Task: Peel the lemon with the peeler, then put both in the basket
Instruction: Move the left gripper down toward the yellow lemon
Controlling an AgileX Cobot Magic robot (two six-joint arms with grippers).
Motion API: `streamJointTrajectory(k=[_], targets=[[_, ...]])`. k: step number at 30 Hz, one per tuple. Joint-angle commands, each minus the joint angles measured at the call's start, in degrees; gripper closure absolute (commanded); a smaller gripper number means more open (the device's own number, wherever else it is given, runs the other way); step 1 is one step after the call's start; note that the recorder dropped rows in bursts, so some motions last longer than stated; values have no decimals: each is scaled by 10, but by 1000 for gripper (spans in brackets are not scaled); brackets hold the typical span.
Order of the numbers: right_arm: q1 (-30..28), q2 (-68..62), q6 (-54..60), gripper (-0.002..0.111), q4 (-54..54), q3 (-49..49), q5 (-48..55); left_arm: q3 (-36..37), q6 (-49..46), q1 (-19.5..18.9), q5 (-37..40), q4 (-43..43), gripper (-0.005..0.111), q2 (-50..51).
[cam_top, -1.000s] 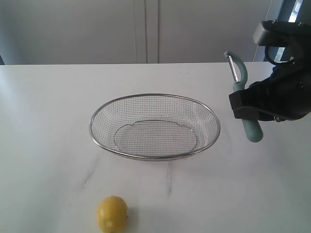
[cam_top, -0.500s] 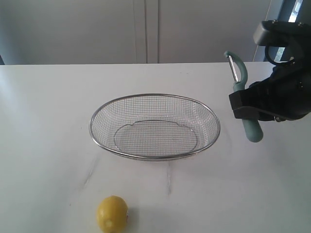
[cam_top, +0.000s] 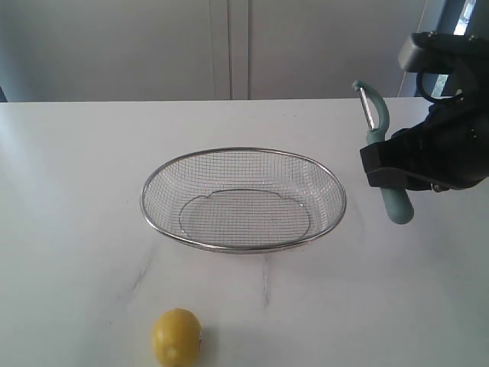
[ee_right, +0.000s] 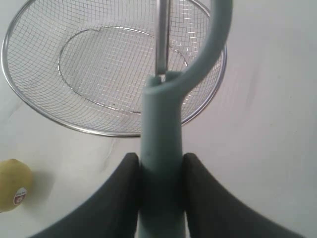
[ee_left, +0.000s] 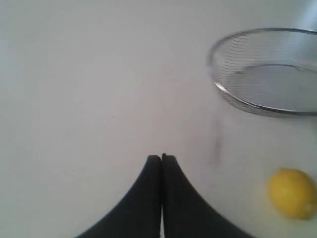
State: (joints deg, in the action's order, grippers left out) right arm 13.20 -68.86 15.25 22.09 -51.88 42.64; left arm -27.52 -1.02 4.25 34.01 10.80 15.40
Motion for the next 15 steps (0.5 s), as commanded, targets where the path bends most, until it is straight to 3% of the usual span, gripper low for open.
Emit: streamJointTrajectory(k=[1, 4, 15], targets=[[1, 4, 4, 108, 5, -3, -7, -13, -237, 5, 42, 298, 107, 9], [1, 4, 4, 108, 5, -3, -7, -13, -322, 5, 62, 419, 107, 42], [1, 4, 4, 108, 6, -3, -7, -13, -482, 5, 128, 549, 107, 196]])
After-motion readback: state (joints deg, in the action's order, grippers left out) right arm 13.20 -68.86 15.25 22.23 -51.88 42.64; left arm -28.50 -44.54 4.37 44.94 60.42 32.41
